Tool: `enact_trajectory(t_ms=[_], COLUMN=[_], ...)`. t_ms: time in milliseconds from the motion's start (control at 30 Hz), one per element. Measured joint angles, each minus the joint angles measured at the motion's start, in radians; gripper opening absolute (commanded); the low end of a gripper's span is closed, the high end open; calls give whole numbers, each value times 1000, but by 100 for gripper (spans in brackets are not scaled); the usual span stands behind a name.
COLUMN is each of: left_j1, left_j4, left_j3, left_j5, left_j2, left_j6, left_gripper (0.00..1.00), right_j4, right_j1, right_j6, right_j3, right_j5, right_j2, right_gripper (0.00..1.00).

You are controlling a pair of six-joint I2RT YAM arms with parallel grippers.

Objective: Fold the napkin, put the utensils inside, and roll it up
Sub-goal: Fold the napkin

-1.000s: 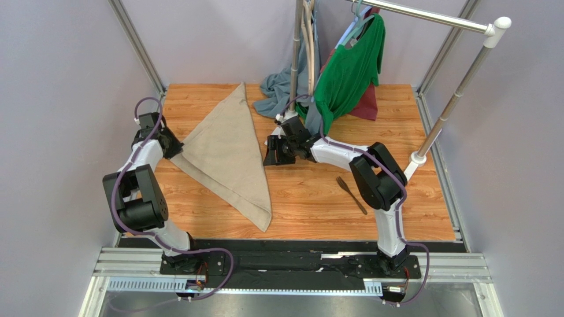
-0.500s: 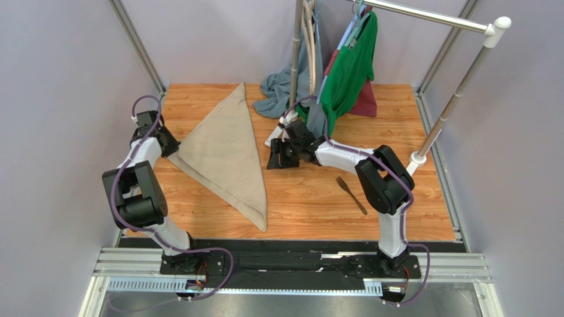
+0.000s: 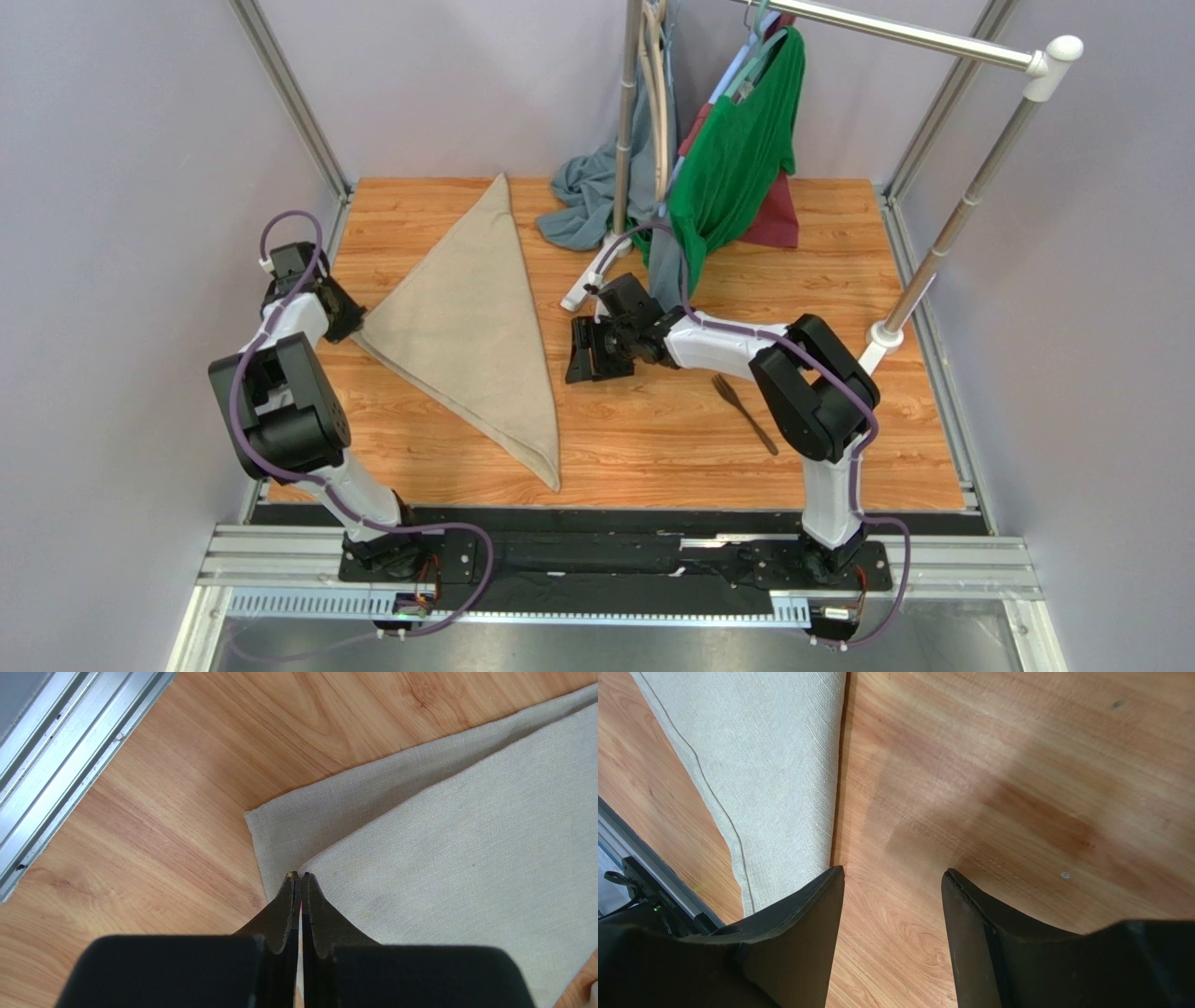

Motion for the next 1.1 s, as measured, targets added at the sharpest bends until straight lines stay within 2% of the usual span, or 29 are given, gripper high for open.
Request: enact_trajectory(t_ms=[700, 1100], left_j1=[47, 99], left_j4=[4, 0], left_j3=[6, 38], left_j5=[25, 48], left_j2=[53, 62], left_j6=[-3, -5], left_gripper=[0, 0], right_j4=[12, 26], right_j1=[68, 150], right_j6=[12, 47], right_j3=[-26, -146], right_j5=[-1, -17], right_j2=[-17, -105], right_gripper=[57, 57])
